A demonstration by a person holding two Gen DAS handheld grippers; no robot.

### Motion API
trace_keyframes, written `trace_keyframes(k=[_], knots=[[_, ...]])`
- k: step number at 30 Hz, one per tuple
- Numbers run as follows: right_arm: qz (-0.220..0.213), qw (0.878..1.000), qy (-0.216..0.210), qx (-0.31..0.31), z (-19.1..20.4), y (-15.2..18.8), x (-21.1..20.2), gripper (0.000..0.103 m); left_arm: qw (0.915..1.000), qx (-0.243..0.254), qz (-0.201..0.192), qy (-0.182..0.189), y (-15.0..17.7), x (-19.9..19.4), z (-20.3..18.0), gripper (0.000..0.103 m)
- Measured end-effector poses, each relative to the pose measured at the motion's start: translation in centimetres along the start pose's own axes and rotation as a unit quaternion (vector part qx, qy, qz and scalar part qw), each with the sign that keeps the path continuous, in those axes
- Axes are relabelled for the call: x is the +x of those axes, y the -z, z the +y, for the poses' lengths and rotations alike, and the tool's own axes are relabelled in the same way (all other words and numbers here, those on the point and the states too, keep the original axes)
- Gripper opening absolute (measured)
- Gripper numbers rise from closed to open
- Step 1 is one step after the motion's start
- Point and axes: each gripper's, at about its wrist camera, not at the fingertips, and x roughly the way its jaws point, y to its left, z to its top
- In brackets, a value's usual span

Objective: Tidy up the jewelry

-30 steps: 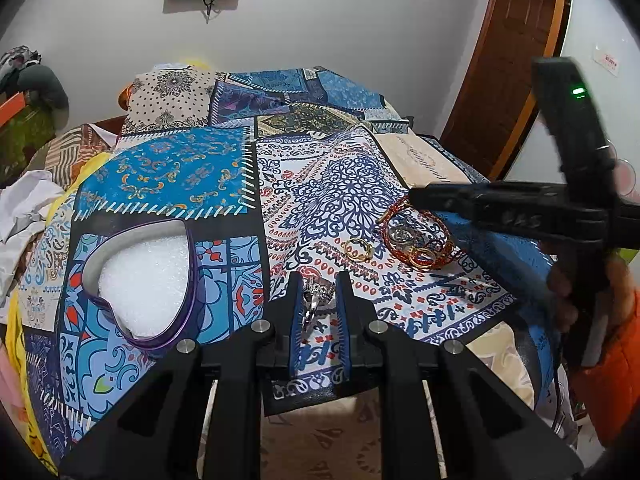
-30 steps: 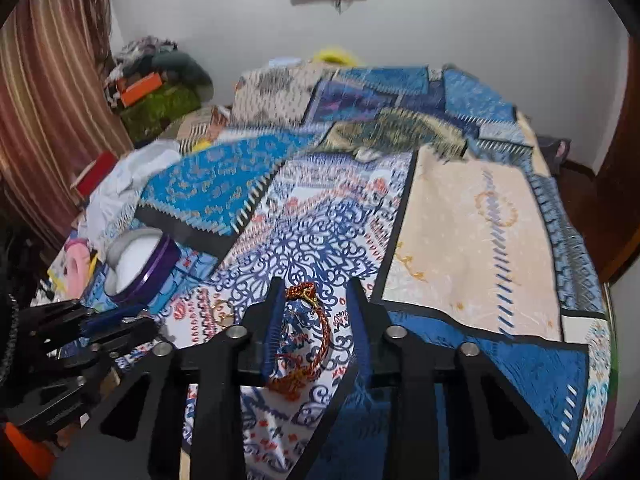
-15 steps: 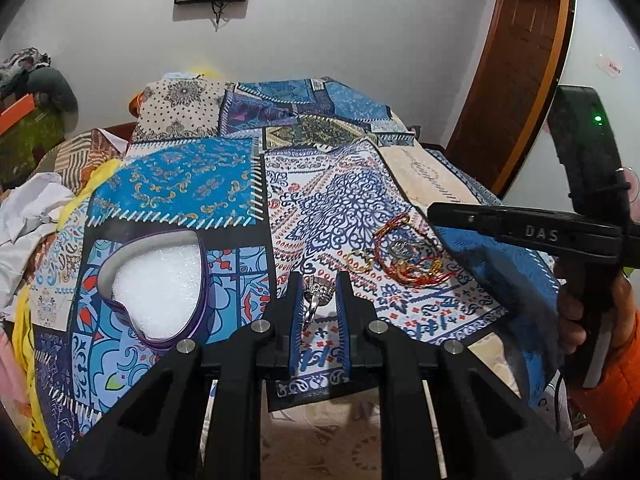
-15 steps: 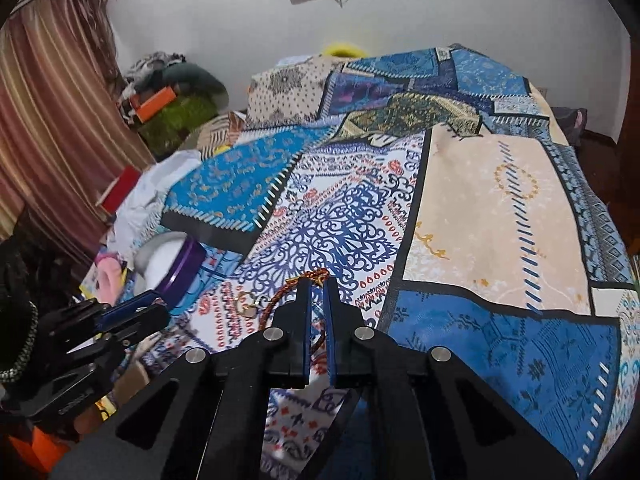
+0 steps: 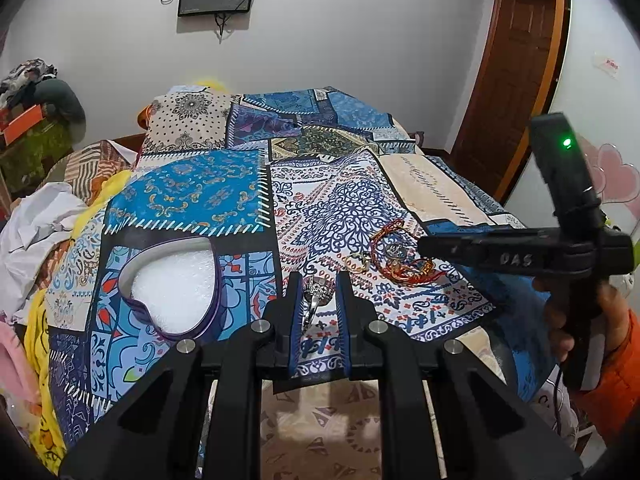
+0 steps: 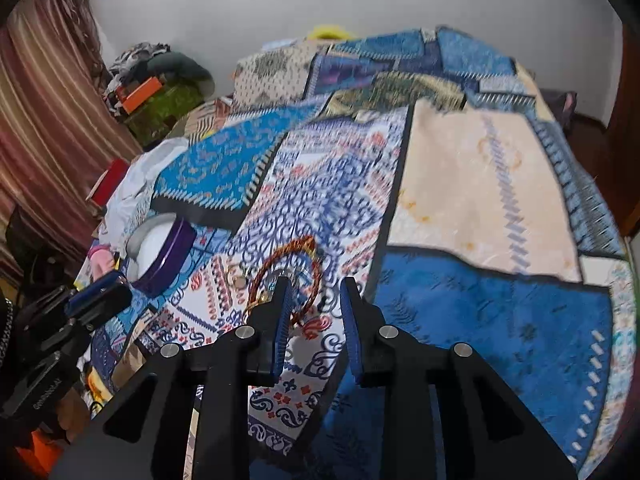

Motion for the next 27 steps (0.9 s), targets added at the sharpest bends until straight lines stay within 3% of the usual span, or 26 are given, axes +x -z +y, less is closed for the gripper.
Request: trace_keyframes(k=[5,8,23,27], knots=[[0.009,1.000,-0.019,-0.009,0.4,0.7,1.2,0.022,1.0000,-0.001,0.003,-0.006,0.2,0.0,0.3,0.015],[0.006,0.999,-0.030,-0.009,0.8,0.8,1.1,0.007,0.9999,-0.001,0.004,-0.012,0.3,0.0,0.3,0.015],[-0.049,0.999,-0.001,-0.023,2.0,1.5,-3.0,0.007,0.9993,0.009,-0.020,-0.029,0.4,-3.3,-0.9,0.015],[-0.047,0.999,0.004,-0.027,2.3,1.7,-4.0,0.007,0.9991,0.012,-0.025,-0.031,0.5,-3.9,-1.0,0.015]])
